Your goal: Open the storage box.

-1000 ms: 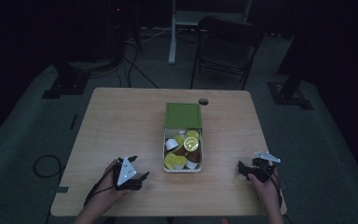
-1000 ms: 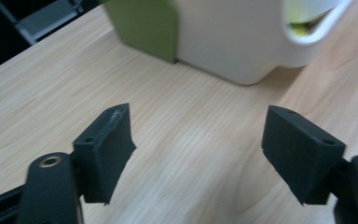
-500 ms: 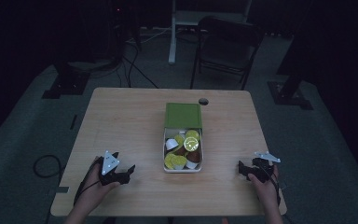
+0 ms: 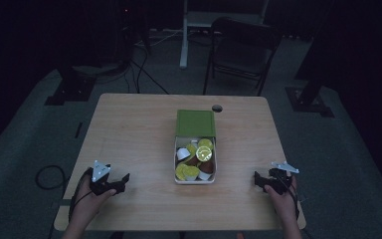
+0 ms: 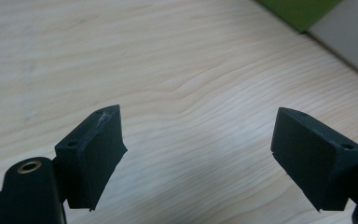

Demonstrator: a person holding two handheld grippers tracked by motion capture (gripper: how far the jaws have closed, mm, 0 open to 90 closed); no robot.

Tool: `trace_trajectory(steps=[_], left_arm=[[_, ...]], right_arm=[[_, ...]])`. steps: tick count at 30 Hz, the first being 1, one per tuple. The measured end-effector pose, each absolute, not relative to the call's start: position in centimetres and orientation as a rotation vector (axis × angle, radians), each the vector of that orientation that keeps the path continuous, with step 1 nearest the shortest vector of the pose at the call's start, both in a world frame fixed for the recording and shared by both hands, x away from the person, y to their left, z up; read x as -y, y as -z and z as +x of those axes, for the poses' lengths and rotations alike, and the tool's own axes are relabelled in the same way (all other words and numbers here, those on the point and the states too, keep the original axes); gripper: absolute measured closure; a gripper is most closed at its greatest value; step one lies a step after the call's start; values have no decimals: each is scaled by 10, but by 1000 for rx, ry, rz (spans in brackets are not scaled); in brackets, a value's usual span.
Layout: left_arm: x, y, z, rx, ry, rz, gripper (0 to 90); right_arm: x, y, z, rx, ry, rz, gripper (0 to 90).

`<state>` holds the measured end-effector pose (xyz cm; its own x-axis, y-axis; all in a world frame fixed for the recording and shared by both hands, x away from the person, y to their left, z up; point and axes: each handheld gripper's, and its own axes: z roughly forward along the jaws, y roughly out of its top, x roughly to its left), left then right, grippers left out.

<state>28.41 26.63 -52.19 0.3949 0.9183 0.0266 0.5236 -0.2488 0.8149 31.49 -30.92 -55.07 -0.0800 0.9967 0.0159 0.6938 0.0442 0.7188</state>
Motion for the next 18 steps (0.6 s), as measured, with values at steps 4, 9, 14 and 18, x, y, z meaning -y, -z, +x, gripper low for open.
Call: trace_trajectory(steps=[4,9,14,18], left_arm=[[-274,524,283,-1271,-674,1911,172],[-280,528,282,-1271,-683,1966,172],[-282,534,281,-1253,-646,2026,170],[-283,540,283,-1268,-653,2052,170]], right_arm=[[309,551,315,-1827,-790,1698,101],[309,551,315,-1828,-791,1698,101],[309,551,316,-1828,-791,1698,101],[309,551,316,-1828,-792,1698,102]])
